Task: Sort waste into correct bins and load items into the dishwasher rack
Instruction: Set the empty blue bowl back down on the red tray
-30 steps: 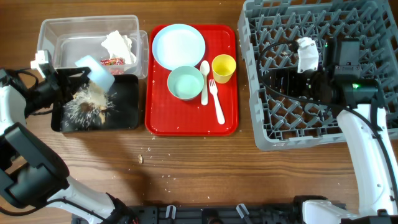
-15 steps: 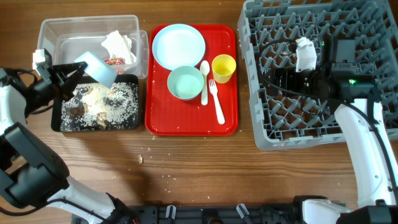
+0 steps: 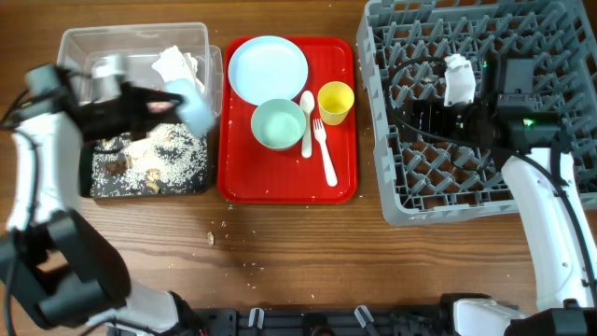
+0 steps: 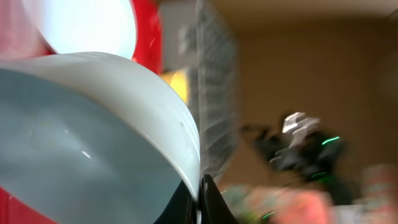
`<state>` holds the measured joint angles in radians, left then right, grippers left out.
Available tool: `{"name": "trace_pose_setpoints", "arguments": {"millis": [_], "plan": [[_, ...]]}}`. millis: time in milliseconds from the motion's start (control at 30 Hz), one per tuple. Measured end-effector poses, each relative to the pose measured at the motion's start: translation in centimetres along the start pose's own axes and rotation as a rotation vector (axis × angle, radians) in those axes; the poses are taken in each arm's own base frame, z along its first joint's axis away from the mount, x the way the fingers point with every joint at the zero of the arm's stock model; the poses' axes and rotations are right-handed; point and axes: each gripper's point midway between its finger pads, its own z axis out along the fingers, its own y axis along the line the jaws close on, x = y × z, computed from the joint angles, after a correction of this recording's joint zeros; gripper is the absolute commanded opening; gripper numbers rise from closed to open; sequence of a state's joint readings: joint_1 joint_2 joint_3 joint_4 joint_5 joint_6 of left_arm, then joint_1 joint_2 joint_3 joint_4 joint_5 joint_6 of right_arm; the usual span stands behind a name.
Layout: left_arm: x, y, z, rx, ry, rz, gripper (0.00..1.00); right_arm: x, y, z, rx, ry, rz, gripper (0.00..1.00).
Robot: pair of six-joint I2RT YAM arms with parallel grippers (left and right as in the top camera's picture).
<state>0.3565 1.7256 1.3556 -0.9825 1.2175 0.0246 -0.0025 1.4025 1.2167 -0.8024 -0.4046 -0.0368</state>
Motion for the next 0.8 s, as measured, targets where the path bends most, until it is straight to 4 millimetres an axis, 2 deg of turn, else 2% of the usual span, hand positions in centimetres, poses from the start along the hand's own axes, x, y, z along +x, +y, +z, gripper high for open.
{"name": "trace_pose_setpoints", "arguments": {"millis": [67,133,300,467,667,800], "plan": [[1.8,-0.4,2.7,-0.106,0.078,0.073,0.04,-0.1,0.0,0.0,0.0,-0.005,0.001,1.0],[4.1,0.5,5.9,-0.253,0.177,0.14,0.04,-0.2,0.0,0.0,0.0,-0.007,0.003,1.0],[8.1,2.5,10.3,-0.531,0.319,0.256,0.04,0.0,0.0,0.0,0.0,-0.002,0.006,1.0],[10.3,3.3,12.1,-0.705,0.361,0.327,0.04,0.0,0.1,0.0,-0.003,-0.002,0.006,1.0],[11.7,3.6,13.2,-0.79,0.383,0.381,0.04,-0.1,0.1,0.0,-0.004,-0.003,0.006,1.0],[13.3,4.5,14.2,-0.832,0.434,0.407,0.14,-0.1,0.1,0.0,-0.006,-0.003,0.006,1.0]]}}
